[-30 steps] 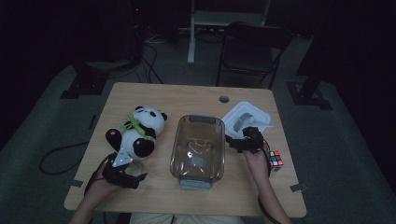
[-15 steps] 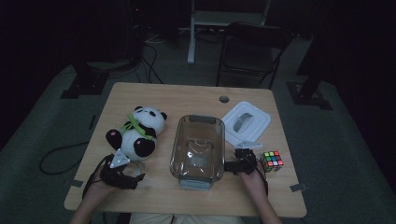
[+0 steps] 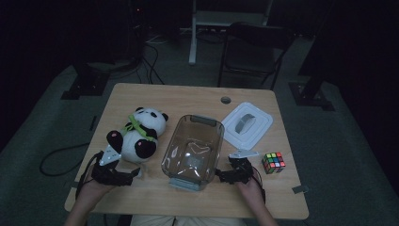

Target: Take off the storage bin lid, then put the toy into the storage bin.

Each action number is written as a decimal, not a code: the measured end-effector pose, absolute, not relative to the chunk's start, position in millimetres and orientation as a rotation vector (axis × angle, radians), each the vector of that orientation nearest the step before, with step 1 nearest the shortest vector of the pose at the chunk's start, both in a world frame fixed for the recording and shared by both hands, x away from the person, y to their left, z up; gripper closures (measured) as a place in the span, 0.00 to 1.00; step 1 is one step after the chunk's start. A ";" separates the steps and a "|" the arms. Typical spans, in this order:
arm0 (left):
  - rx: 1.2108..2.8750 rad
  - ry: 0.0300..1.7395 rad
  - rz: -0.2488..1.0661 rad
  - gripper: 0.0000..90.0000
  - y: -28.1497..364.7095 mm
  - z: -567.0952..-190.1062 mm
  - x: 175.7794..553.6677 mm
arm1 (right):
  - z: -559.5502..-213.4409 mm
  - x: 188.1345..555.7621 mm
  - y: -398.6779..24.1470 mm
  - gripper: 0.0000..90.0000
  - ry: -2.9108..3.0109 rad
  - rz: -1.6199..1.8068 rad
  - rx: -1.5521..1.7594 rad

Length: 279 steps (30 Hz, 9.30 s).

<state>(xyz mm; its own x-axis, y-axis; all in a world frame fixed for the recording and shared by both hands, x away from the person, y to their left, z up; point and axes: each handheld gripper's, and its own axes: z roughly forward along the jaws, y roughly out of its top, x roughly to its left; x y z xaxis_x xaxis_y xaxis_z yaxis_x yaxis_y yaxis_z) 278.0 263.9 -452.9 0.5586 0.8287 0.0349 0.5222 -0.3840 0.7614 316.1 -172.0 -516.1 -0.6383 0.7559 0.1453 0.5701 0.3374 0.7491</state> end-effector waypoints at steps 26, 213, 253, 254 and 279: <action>1.917 1.139 0.628 0.06 256.9 -416.0 369.7 | -520.5 312.7 -188.8 0.16 2.374 1.192 1.192; 1.979 0.797 0.359 0.84 161.8 -382.9 329.7 | -508.1 325.0 -139.0 0.15 2.460 1.256 1.048; 2.060 0.781 0.278 0.19 157.2 -395.8 334.4 | -501.9 326.4 -142.1 0.15 2.440 1.261 1.052; 2.053 0.785 0.283 0.18 160.2 -394.3 335.3 | -501.8 326.5 -142.4 0.15 2.440 1.258 1.052; 1.865 0.934 0.568 0.01 233.7 -402.1 368.0 | -500.6 326.5 -144.3 0.15 2.434 1.253 1.058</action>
<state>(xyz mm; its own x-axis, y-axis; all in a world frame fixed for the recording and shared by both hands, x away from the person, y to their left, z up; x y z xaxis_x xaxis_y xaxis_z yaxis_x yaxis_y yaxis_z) 368.0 233.7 -402.1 0.6016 0.7988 -0.0057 0.3620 -0.2662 0.8934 326.5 -144.3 -500.6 -0.7216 0.6793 0.1337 0.5036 0.3824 0.7748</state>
